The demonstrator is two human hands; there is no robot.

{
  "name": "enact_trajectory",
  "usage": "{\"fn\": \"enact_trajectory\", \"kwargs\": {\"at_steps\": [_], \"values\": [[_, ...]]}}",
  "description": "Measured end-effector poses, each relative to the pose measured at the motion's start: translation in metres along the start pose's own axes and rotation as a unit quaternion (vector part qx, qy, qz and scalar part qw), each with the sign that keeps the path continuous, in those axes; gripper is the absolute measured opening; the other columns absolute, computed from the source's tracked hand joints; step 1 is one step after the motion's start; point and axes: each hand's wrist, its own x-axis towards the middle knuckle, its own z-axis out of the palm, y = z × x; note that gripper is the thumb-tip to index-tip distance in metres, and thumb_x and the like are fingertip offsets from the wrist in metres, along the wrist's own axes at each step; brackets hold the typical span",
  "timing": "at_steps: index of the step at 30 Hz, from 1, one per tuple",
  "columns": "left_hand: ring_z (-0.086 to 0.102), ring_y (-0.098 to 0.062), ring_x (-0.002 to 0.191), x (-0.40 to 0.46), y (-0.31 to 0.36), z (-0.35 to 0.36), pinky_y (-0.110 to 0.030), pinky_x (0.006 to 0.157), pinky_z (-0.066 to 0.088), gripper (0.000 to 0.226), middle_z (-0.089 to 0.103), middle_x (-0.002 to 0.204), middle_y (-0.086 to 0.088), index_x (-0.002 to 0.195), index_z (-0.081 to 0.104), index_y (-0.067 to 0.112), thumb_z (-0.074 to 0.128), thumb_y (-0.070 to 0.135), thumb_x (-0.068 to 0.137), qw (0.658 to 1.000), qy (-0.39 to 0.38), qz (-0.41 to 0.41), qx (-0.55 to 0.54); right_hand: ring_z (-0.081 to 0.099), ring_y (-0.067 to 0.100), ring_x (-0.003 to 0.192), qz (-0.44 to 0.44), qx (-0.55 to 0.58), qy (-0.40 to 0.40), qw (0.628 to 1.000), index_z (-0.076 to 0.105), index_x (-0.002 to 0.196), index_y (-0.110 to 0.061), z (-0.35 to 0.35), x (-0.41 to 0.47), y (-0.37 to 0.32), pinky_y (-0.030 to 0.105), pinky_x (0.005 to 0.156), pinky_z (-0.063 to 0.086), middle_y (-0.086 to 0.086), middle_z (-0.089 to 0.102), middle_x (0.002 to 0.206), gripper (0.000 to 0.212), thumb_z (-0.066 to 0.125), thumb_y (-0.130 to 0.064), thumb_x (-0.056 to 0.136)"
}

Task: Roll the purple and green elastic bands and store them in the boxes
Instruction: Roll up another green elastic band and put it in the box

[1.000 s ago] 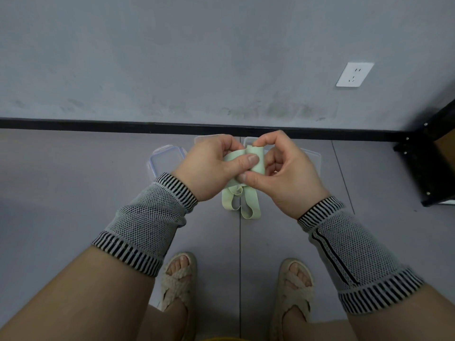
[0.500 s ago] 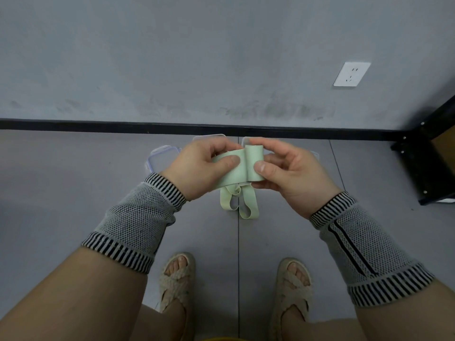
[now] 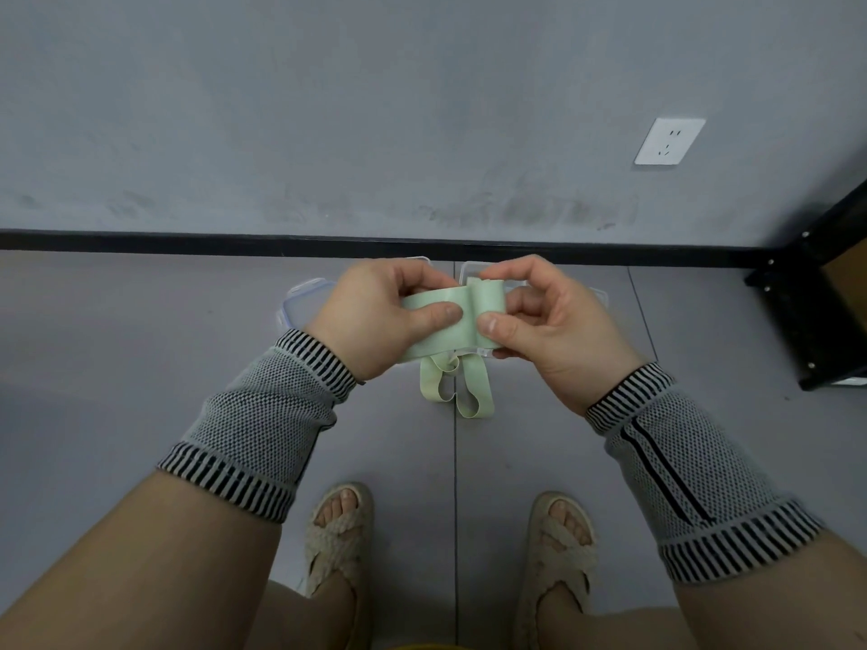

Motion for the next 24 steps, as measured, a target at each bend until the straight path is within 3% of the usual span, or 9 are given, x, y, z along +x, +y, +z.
{"fn": "enact_trajectory", "kwargs": {"at_steps": [4,8,13,17,20,24], "values": [[0.060,-0.001,0.069,-0.001,-0.001,0.000,-0.018,0.066,0.050,0.016,0.068,0.083,0.007,0.083,0.066,0.031,0.071,0.016,0.080,1.000,0.002,0.003,0.003,0.061,0.008,0.065,0.025,0.006,0.000,1.000,0.057,0.115,-0.016,0.002,0.001,-0.001,0.026,0.064,0.053,-0.012,0.065,0.063,0.035,0.064,-0.001,0.084],[0.061,-0.003,0.074,-0.001,-0.001,0.000,-0.020,0.070,0.050,0.019,0.069,0.087,0.005,0.085,0.065,0.033,0.069,0.014,0.082,1.000,-0.007,0.012,0.005,0.061,0.002,0.068,0.041,0.002,-0.021,0.999,0.066,0.101,-0.018,0.001,0.001,-0.002,0.019,0.061,0.051,-0.005,0.069,0.078,0.021,0.062,-0.004,0.086],[0.064,-0.009,0.087,-0.001,0.001,0.004,-0.023,0.077,0.052,0.022,0.069,0.096,0.006,0.090,0.064,0.039,0.066,0.023,0.076,1.000,-0.002,0.019,-0.017,0.062,-0.001,0.058,0.035,0.033,0.001,0.999,0.062,0.094,-0.011,0.000,0.000,-0.001,0.012,0.051,0.044,-0.007,0.070,0.069,0.016,0.064,0.001,0.084],[0.061,-0.010,0.076,0.001,0.004,0.007,-0.021,0.069,0.053,0.032,0.064,0.089,0.002,0.097,0.062,0.030,0.071,0.005,0.079,0.992,0.050,-0.017,-0.116,0.062,0.000,0.055,0.020,0.060,0.032,0.997,0.059,0.088,-0.011,0.002,0.002,-0.003,0.011,0.049,0.044,-0.007,0.069,0.064,0.018,0.064,0.005,0.082],[0.065,-0.014,0.075,0.001,0.008,0.011,-0.027,0.067,0.056,0.029,0.068,0.089,-0.002,0.100,0.061,0.019,0.070,0.002,0.078,0.966,0.063,-0.070,-0.240,0.064,0.001,0.058,0.015,0.069,0.051,0.996,0.059,0.088,-0.012,0.004,0.003,-0.005,0.012,0.050,0.045,-0.005,0.069,0.069,0.018,0.065,0.003,0.082],[0.062,-0.019,0.071,0.001,0.010,0.018,-0.029,0.066,0.056,0.023,0.064,0.082,-0.008,0.095,0.063,0.016,0.069,0.003,0.079,0.952,0.068,-0.094,-0.283,0.066,0.004,0.063,0.007,0.013,0.073,0.997,0.060,0.090,-0.013,0.007,0.004,-0.002,0.016,0.056,0.048,-0.002,0.070,0.075,0.019,0.071,-0.002,0.079]]}}
